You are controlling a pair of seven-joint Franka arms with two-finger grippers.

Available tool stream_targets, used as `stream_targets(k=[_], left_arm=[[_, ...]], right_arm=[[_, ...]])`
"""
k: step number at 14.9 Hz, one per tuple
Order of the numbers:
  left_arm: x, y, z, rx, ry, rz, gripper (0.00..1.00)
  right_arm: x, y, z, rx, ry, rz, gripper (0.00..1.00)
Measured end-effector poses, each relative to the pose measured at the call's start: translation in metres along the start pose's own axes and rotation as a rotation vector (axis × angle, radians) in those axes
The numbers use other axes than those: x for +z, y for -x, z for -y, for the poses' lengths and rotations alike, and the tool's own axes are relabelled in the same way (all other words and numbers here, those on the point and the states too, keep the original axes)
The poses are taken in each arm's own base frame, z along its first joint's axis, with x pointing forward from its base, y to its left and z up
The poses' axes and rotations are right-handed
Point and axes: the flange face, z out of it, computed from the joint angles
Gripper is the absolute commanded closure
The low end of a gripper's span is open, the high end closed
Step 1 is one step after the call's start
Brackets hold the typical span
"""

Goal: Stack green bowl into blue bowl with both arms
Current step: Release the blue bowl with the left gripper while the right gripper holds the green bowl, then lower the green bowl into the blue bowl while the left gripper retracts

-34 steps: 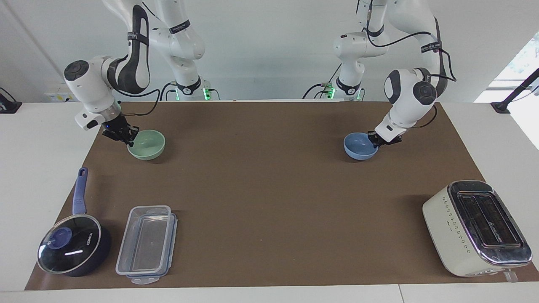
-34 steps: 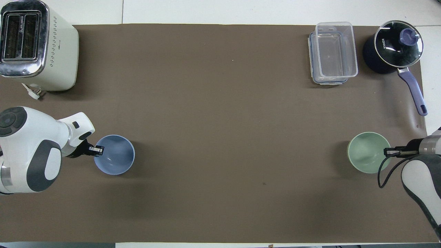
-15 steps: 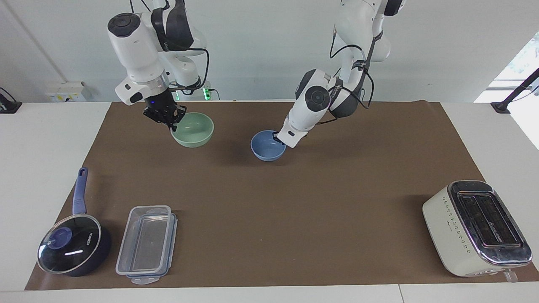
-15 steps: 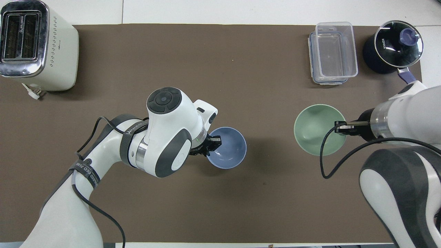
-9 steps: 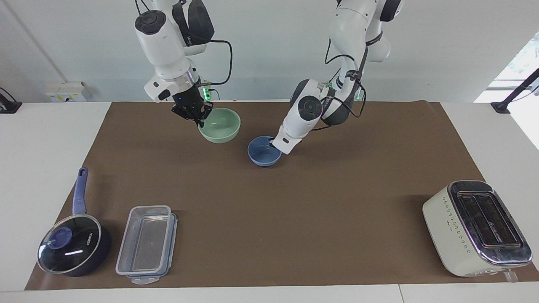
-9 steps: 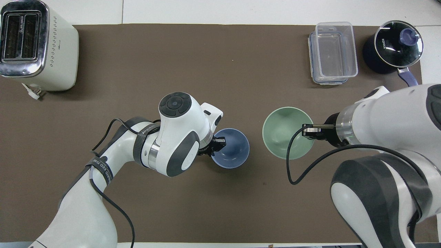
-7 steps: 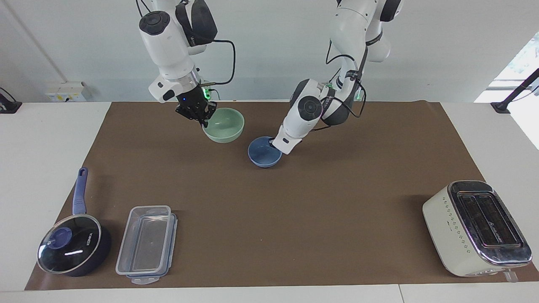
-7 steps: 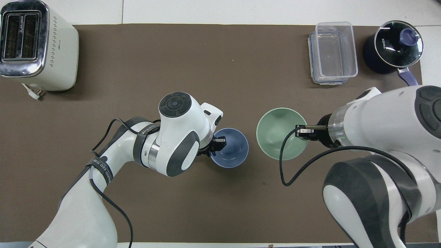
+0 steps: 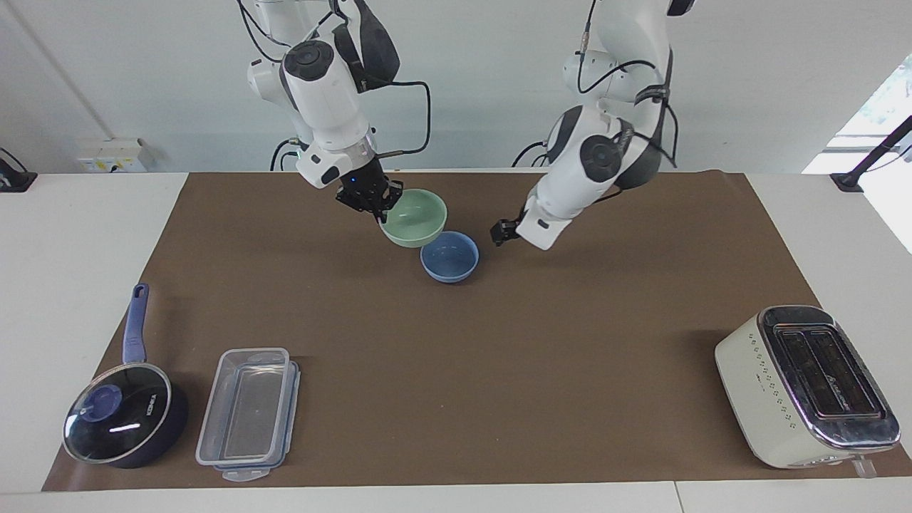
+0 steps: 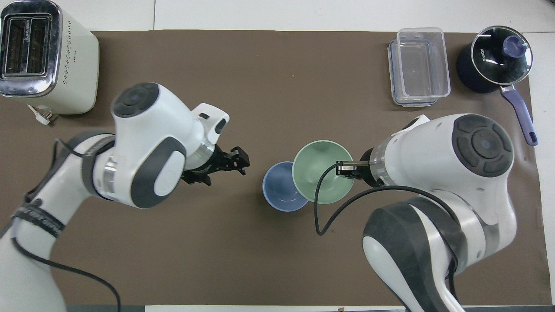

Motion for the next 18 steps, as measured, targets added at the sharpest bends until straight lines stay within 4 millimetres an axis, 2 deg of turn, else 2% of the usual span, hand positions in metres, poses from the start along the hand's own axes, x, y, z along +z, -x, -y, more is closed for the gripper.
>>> stream_targets(k=[2, 3, 5, 6, 8, 11, 15, 18], left_arm=[[-0.040, -0.018, 0.056, 0.022, -0.001, -0.032, 0.00], [-0.053, -0.027, 0.082, 0.041, -0.017, -0.051, 0.00], [-0.070, -0.042, 0.122, 0.083, -0.063, -0.092, 0.00], [-0.076, -0.046, 0.134, 0.096, -0.097, -0.110, 0.00], [-0.091, -0.050, 0.144, 0.107, -0.133, -0.145, 0.00], [-0.123, -0.048, 0.145, 0.129, -0.169, -0.186, 0.00], [-0.167, -0.025, 0.146, 0.166, -0.213, -0.159, 0.00], [-0.191, -0.006, 0.152, 0.159, -0.227, -0.119, 0.00]], right_arm=[[0.020, 0.002, 0.016, -0.027, 0.002, 0.018, 1.00], [0.031, 0.004, 0.025, -0.043, 0.004, 0.025, 1.00], [0.052, 0.009, 0.041, -0.072, 0.005, 0.029, 1.00], [0.062, 0.011, 0.046, -0.081, 0.004, 0.026, 1.00], [0.078, 0.013, 0.052, -0.093, 0.000, 0.011, 1.00], [0.097, 0.016, 0.053, -0.117, -0.006, -0.010, 1.00], [0.115, 0.021, 0.044, -0.123, -0.005, -0.024, 1.00], [0.120, 0.023, 0.041, -0.121, -0.001, -0.020, 1.00]])
